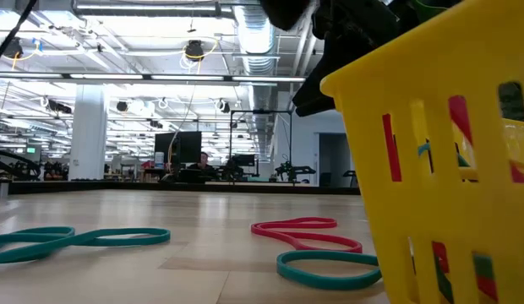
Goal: Pick and place items into bin
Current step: Put the green rubber band into the yellow bin
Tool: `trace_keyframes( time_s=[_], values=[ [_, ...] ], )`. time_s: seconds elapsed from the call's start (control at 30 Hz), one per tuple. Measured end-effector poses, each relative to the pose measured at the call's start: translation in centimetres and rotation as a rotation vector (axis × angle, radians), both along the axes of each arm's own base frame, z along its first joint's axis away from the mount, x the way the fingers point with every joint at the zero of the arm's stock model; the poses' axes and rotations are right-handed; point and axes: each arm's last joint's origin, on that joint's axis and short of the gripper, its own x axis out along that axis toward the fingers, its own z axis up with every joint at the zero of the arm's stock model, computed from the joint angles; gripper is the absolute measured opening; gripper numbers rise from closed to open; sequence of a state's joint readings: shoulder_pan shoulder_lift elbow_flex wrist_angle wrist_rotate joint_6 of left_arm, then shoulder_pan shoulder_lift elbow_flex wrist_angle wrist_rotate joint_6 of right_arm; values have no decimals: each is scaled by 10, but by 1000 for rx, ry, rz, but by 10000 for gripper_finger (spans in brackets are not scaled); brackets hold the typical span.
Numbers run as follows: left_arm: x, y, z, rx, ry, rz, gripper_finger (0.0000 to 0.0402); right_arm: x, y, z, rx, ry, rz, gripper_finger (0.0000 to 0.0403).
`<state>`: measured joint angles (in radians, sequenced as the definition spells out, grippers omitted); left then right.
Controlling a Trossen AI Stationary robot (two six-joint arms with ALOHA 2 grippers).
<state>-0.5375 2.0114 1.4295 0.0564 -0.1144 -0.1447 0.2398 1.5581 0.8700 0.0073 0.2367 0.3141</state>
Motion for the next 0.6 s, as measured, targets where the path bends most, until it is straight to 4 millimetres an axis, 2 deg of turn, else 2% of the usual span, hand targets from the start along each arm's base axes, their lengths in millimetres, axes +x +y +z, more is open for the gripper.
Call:
trace_keyframes(
  time_s=[0.17,0.4,0.6],
  values=[
    [22,-13,-19,74,104,-1,0,0,0,0,0,-1,0,153],
    [37,-20,-43,196,213,50,0,0,0,0,0,-1,0,153],
    [39,-19,-43,194,214,54,3,0,0,0,0,-1,0,153]
  ],
)
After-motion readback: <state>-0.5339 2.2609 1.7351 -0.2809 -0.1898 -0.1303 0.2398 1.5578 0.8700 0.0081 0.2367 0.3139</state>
